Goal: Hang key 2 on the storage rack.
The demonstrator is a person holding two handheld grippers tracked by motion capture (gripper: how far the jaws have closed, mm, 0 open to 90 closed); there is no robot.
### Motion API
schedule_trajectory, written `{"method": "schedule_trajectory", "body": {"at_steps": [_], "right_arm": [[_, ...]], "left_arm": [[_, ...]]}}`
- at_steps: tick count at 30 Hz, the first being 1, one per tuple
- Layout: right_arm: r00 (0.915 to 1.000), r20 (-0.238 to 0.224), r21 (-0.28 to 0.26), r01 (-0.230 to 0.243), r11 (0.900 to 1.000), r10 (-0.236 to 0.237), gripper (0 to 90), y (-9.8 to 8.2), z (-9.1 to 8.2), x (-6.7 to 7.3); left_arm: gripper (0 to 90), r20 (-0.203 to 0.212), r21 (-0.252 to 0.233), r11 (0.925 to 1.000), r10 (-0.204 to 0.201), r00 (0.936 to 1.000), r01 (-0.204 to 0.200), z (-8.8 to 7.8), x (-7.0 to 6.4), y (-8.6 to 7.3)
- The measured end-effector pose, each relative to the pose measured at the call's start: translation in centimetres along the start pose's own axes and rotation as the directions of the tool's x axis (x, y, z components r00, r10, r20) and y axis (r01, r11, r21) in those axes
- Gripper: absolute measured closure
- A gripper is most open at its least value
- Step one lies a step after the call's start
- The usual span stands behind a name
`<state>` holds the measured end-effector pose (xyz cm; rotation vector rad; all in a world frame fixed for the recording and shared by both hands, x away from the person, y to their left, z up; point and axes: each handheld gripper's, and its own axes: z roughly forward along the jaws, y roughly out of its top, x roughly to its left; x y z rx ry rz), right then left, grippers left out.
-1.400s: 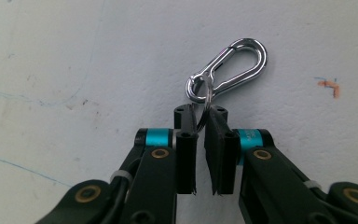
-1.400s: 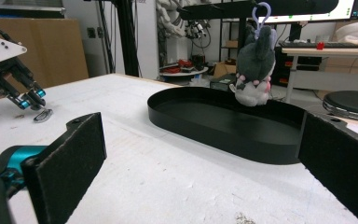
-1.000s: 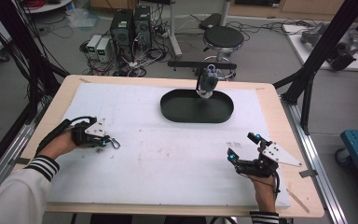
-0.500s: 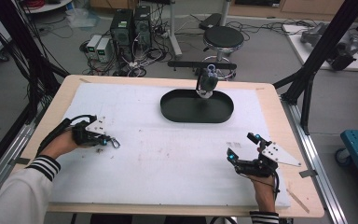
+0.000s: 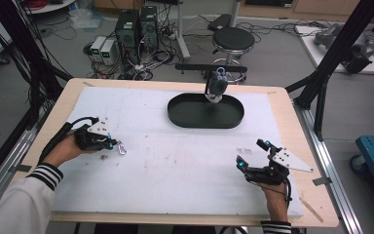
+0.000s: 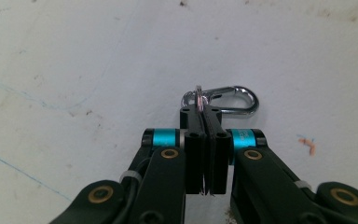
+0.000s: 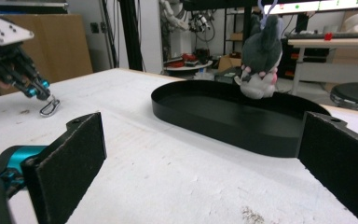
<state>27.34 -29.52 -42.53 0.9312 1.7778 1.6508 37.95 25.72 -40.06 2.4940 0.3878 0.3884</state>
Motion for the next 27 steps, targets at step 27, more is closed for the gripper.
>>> {"method": "schedule_trajectory", "body": {"at_steps": [27], "right_arm": [[0.9995,-0.003,0.040,0.032,0.999,-0.032,0.7,-0.2,0.5,0.2]], "left_arm": [[87.9,-0.015,-0.297,0.9421,-0.167,0.9859,0.155,-2.4,-0.1,2.7]]}}
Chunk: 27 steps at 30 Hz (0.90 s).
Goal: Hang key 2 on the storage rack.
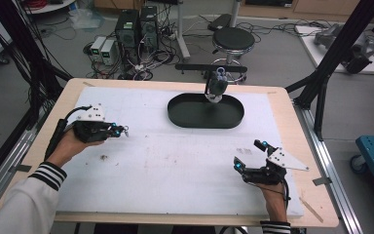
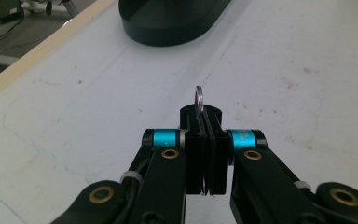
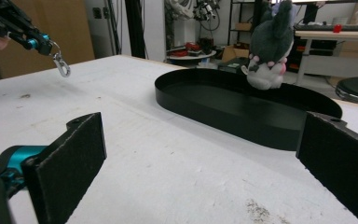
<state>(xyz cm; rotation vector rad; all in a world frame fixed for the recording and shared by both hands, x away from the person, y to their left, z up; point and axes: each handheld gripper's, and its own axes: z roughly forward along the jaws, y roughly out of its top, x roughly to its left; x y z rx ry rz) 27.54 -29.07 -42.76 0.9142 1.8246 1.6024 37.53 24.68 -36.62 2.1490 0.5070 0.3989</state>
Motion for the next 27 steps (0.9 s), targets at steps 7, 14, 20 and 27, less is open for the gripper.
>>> {"method": "schedule_trajectory", "body": {"at_steps": [7,14,20,27], "right_arm": [[0.9994,0.035,-0.029,-0.008,1.000,0.009,0.7,-0.1,-0.4,-0.2],[0.9990,0.045,-0.048,-0.007,0.999,0.009,0.7,-0.3,-0.7,-0.4],[0.9978,0.065,-0.071,-0.006,0.997,0.010,0.7,-0.6,-1.1,-0.5],[0.9961,0.085,-0.085,-0.018,0.996,0.025,0.7,-1.1,-1.6,-0.7]], "left_arm": [[88.0,0.012,-0.048,0.9988,-0.006,0.9999,0.007,-0.4,0.1,1.7],[88.0,0.009,-0.087,0.9961,-0.014,0.9999,0.015,-0.7,0.3,3.2],[88.0,0.009,-0.110,0.9938,-0.010,0.9999,0.011,-0.5,0.6,5.0],[88.0,0.025,-0.131,0.9914,-0.004,0.9997,0.007,0.5,1.1,6.9]]}}
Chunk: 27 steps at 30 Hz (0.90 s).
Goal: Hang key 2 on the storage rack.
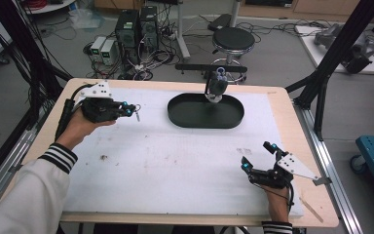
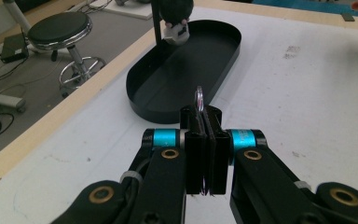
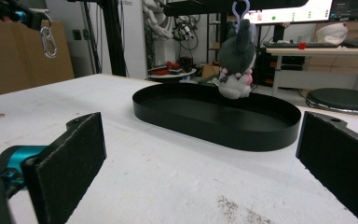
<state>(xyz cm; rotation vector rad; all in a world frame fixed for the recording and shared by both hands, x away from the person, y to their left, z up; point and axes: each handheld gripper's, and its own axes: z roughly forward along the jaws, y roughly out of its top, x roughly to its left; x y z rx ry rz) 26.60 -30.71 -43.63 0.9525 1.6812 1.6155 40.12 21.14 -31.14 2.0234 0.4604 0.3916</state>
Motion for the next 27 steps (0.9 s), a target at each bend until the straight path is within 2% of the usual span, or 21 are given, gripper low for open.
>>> {"method": "schedule_trajectory", "body": {"at_steps": [3,5,11,15,22,27], "right_arm": [[1.0000,0.009,0.002,0.002,1.000,-0.002,0.7,-0.1,0.0,0.1],[0.9997,0.017,-0.001,0.020,1.000,-0.020,0.7,-0.3,0.1,0.1],[0.9996,0.018,0.000,0.021,1.000,-0.021,0.7,-0.7,0.0,0.3],[0.9995,0.027,-0.006,0.015,1.000,-0.015,0.7,-0.9,0.0,0.2],[0.9984,0.051,-0.020,0.026,0.999,-0.025,0.7,-1.0,-0.2,0.3],[0.9970,0.074,-0.038,0.025,0.999,-0.022,0.7,-1.2,-0.3,0.2]], "left_arm": [[88.0,0.008,-0.012,0.9999,0.001,1.0000,-0.001,0.7,0.2,0.7],[87.9,0.014,-0.020,0.9998,0.002,0.9999,-0.002,1.1,0.5,1.2],[88.0,0.032,-0.048,0.9989,-0.001,0.9995,0.002,2.3,0.9,2.6],[87.9,0.040,-0.030,0.9995,0.001,0.9992,0.000,3.1,1.4,3.4],[88.0,0.049,-0.060,0.9982,0.009,0.9988,-0.006,4.3,2.3,5.4],[87.9,0.060,-0.058,0.9983,0.011,0.9982,-0.007,5.1,2.8,6.2]]}}
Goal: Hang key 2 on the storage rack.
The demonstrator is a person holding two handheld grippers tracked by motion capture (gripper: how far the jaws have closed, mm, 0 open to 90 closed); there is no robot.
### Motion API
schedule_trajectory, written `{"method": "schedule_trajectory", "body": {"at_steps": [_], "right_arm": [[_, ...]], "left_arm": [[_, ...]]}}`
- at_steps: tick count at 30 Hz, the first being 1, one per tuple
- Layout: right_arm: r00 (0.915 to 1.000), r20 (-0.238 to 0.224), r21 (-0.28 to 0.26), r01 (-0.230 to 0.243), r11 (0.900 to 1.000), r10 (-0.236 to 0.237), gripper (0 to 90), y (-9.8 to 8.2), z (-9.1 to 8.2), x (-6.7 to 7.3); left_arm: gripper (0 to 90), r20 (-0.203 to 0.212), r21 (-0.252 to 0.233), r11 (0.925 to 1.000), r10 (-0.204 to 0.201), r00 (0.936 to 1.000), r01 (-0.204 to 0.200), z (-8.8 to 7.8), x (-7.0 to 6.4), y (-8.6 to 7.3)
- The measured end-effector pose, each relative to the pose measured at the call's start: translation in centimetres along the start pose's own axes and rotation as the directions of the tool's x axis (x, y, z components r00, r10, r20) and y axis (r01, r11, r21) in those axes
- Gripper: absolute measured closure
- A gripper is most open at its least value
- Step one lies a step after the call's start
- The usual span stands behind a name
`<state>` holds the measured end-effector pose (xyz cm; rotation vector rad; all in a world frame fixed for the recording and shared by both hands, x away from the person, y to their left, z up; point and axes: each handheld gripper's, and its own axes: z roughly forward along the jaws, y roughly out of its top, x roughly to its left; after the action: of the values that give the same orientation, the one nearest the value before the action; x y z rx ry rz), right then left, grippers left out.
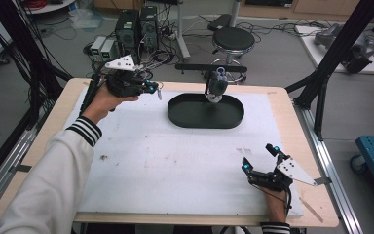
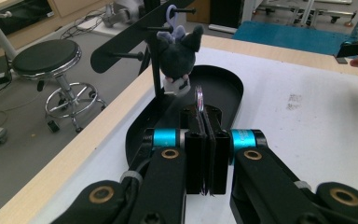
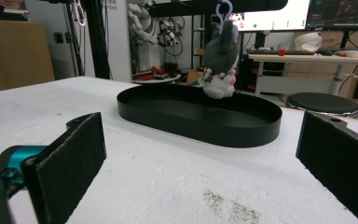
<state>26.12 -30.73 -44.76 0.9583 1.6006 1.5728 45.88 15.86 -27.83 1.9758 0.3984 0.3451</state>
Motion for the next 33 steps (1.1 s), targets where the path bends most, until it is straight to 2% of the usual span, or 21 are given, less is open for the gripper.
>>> {"method": "schedule_trajectory", "body": {"at_steps": [3,6,17,21,24,27,30,33], "right_arm": [[0.9999,-0.001,0.001,-0.014,1.000,0.014,0.7,-0.3,-0.1,0.0],[1.0000,0.007,-0.003,-0.001,1.000,0.001,0.7,-0.3,0.0,0.0],[1.0000,0.005,-0.014,0.001,1.000,-0.001,0.7,-0.3,0.0,0.4],[0.9986,0.017,-0.025,0.050,0.998,-0.050,0.7,-0.5,0.1,1.0],[0.9982,0.018,-0.024,0.057,0.998,-0.057,0.7,-0.5,0.1,1.1],[0.9987,0.022,-0.027,0.048,0.999,-0.047,0.7,-0.5,0.0,1.1],[0.9986,0.022,-0.025,0.048,0.999,-0.047,0.7,-0.6,0.0,1.1],[0.9985,0.023,-0.026,0.051,0.998,-0.050,0.7,-0.6,0.0,1.1]], "left_arm": [[88.0,0.006,-0.003,1.0000,-0.001,1.0000,0.001,0.4,0.3,0.3],[88.0,0.009,-0.010,0.9999,-0.010,0.9999,0.010,0.7,0.8,0.5],[88.0,0.039,-0.023,0.9995,-0.020,0.9990,0.020,2.4,1.8,1.7],[88.0,0.049,-0.016,0.9998,-0.010,0.9988,0.011,3.2,2.2,2.1],[88.0,0.058,-0.037,0.9992,-0.009,0.9983,0.011,3.7,2.3,2.4],[88.0,0.061,-0.017,0.9999,-0.002,0.9982,0.003,4.2,2.5,2.6],[88.0,0.068,-0.031,0.9993,-0.016,0.9976,0.018,4.7,2.9,2.8],[88.0,0.065,-0.020,0.9998,-0.005,0.9979,0.006,5.4,3.1,3.3]]}}
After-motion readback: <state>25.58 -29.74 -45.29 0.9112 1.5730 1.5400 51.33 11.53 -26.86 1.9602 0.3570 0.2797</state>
